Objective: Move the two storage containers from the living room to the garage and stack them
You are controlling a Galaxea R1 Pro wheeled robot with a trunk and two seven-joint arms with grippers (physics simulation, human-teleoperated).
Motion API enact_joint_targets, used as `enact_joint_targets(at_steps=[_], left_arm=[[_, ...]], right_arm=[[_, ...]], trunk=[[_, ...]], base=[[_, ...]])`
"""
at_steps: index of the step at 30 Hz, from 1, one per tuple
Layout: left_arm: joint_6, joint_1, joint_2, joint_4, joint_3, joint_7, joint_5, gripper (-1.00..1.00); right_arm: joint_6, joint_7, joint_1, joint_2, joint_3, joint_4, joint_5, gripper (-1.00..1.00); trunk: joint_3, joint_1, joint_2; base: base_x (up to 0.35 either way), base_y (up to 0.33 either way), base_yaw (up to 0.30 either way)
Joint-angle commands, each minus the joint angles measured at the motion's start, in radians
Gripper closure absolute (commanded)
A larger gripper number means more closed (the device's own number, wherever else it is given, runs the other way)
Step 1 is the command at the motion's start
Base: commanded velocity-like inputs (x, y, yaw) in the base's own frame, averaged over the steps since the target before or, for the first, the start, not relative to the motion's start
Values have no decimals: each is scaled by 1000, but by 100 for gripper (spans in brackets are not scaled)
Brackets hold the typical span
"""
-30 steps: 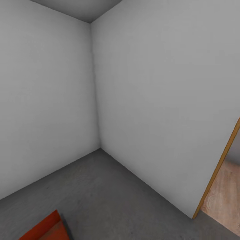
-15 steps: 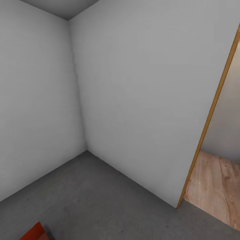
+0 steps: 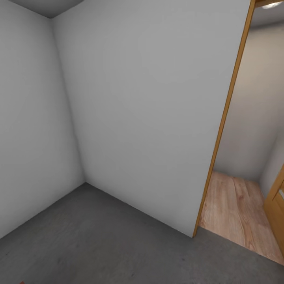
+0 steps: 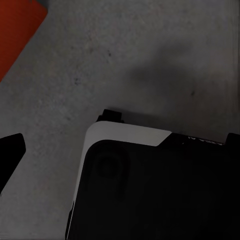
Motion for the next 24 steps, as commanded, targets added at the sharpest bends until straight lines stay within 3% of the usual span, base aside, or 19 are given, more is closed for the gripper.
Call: enact_joint_targets(at_steps=[1,24], left_arm=[[-4,-1,0,1,3,1,10,-100],[-4,-1,-2,1,2,-1,10,-100]], right_arm=[[-6,-1,-2,0,9,3,-9,-100],[-5,-1,-2,0,9,3,-9,-100]], trunk=[[-1,0,-1],[7,0,-1]], base=[[0,0,-300],[0,0,-300]])
